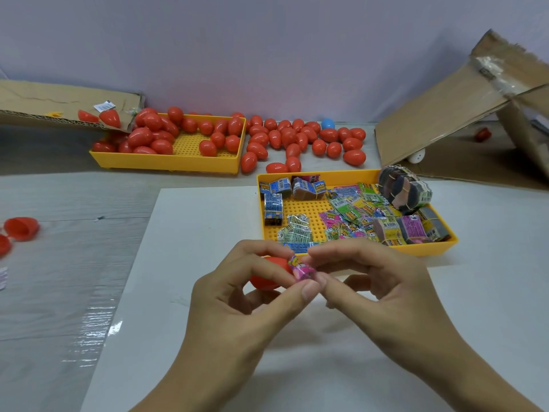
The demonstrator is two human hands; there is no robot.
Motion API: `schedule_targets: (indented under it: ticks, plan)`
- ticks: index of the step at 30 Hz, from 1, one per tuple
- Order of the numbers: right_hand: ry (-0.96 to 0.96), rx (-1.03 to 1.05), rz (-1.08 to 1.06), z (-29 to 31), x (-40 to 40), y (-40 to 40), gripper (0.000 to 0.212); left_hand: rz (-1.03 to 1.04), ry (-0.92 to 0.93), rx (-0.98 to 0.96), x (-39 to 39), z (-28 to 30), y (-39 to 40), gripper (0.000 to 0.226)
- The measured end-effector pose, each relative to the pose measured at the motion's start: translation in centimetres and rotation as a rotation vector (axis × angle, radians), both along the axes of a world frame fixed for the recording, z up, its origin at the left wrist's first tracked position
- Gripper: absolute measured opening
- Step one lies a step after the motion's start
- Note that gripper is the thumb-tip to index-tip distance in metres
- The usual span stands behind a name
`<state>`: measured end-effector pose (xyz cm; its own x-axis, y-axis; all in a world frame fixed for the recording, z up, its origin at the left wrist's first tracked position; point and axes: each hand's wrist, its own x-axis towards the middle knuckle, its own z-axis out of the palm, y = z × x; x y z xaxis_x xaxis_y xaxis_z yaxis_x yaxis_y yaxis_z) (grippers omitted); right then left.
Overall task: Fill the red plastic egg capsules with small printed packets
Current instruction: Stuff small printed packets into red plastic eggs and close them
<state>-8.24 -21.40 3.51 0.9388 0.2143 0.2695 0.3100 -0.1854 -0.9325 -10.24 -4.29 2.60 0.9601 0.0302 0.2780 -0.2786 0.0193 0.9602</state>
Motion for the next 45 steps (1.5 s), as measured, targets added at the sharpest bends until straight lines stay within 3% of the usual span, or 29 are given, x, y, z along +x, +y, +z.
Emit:
schedule_targets:
  ticks: [4, 7, 9, 13, 19, 28, 35, 41, 45]
  plan:
    - [-0.112, -0.096, -0.023, -0.06, -0.21, 0.31, 0.027, 0.035, -0.154, 0.182, -0.19, -0.04, -0.21, 0.009]
    - [-0.057, -0.044, -0.023, 0.11, -0.03, 0.19, 0.02, 0.067, -0.207, 0.264, -0.38, 0.12, -0.34, 0.014]
    - [0.05, 0.074, -0.007, 0.3, 0.33, 0.0, 0.008, 0.077, -0.184, 0.236, -0.44, 0.25, -0.43, 0.016]
    - [0.176, 0.236, 0.02, 0.33, 0.76, -0.17, 0.015, 0.084, -0.069, 0.136, -0.19, 0.26, -0.22, 0.011]
    - [0.205, 0.202, 0.087, 0.11, 0.67, -0.04, 0.012, 0.035, -0.006, 0.099, -0.08, 0.3, -0.05, 0.013]
    - [0.068, 0.032, -0.101, -0.26, 0.22, 0.19, 0.006, -0.036, 0.088, 0.059, -0.05, -0.03, 0.02, 0.016]
    - [0.068, 0.073, -0.028, -0.29, 0.06, 0.31, 0.005, -0.164, 0.257, -0.073, 0.35, -0.32, 0.26, 0.024]
    - [-0.021, 0.098, -0.063, -0.48, 0.12, 0.17, 0.029, -0.195, 0.19, -0.053, 0.25, -0.1, 0.36, 0.018]
    - [-0.185, 0.001, -0.095, -0.49, -0.14, 0.32, 0.03, -0.151, 0.066, 0.051, -0.04, -0.09, 0.2, 0.012]
